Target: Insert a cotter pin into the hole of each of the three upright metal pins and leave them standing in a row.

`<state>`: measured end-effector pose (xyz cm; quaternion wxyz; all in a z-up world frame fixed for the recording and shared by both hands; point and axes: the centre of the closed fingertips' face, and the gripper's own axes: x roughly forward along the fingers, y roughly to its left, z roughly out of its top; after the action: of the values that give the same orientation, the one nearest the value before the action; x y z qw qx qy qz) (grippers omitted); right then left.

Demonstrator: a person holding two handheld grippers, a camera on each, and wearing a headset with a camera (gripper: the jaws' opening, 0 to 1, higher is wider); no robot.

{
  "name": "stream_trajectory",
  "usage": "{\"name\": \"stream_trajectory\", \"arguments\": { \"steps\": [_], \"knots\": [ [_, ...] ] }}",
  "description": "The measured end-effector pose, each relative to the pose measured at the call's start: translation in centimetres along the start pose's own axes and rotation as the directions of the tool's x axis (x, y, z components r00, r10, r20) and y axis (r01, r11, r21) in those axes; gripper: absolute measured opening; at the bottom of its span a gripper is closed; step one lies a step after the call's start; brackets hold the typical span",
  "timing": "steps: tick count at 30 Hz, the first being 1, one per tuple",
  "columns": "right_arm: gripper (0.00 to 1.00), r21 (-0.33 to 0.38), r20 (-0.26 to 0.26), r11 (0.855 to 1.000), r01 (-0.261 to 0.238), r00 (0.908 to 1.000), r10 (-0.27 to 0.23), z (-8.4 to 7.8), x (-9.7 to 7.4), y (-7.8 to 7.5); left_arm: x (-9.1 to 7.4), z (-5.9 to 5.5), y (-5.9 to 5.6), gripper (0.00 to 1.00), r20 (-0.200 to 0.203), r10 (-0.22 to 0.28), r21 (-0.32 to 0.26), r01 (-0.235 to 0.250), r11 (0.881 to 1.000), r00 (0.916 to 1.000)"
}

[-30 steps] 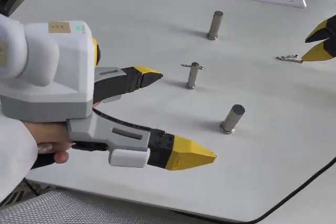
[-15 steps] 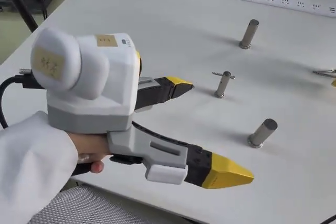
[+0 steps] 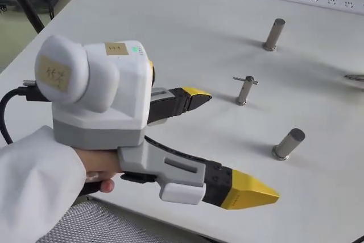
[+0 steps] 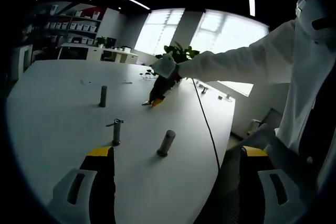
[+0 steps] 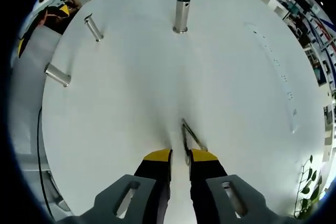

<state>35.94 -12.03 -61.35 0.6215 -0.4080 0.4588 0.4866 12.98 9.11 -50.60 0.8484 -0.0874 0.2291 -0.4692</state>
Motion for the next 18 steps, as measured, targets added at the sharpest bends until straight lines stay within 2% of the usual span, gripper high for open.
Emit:
{"name": "stream_trajectory", "arguments": {
  "steps": [2, 7, 13, 16, 18],
  "knots": [
    [0.01, -0.009, 0.0, 1.0, -0.001, 1.0, 0.001, 0.0, 0.1, -0.1, 0.0, 0.0, 0.0, 0.99, 0.001, 0.003, 0.0, -0.003, 1.0, 1.0],
    [0.0, -0.013, 0.005, 1.0, 0.006, 1.0, -0.006, 0.1, 0.1, 0.2, 0.0, 0.2, 0.0, 0.99, 0.007, 0.001, -0.001, -0.001, 1.0, 1.0],
    [0.0, 0.028, 0.02, 0.999, 0.036, 0.9991, -0.036, 0.1, 0.2, -0.6, 0.0, 0.4, 0.3, 0.99, 0.01, 0.012, 0.001, -0.012, 1.0, 0.9999],
    [0.0, 0.082, 0.022, 0.995, 0.049, 0.9985, -0.051, 0.2, 0.2, -1.0, -0.1, 0.5, 0.4, 0.99, 0.015, 0.02, 0.003, -0.02, 1.0, 0.9997],
    [0.0, 0.078, 0.022, 0.996, 0.052, 0.9983, -0.054, 0.2, 0.2, -0.9, -0.1, 0.5, 0.5, 0.99, 0.016, 0.026, 0.001, -0.026, 1.0, 0.9995]
  ]
}}
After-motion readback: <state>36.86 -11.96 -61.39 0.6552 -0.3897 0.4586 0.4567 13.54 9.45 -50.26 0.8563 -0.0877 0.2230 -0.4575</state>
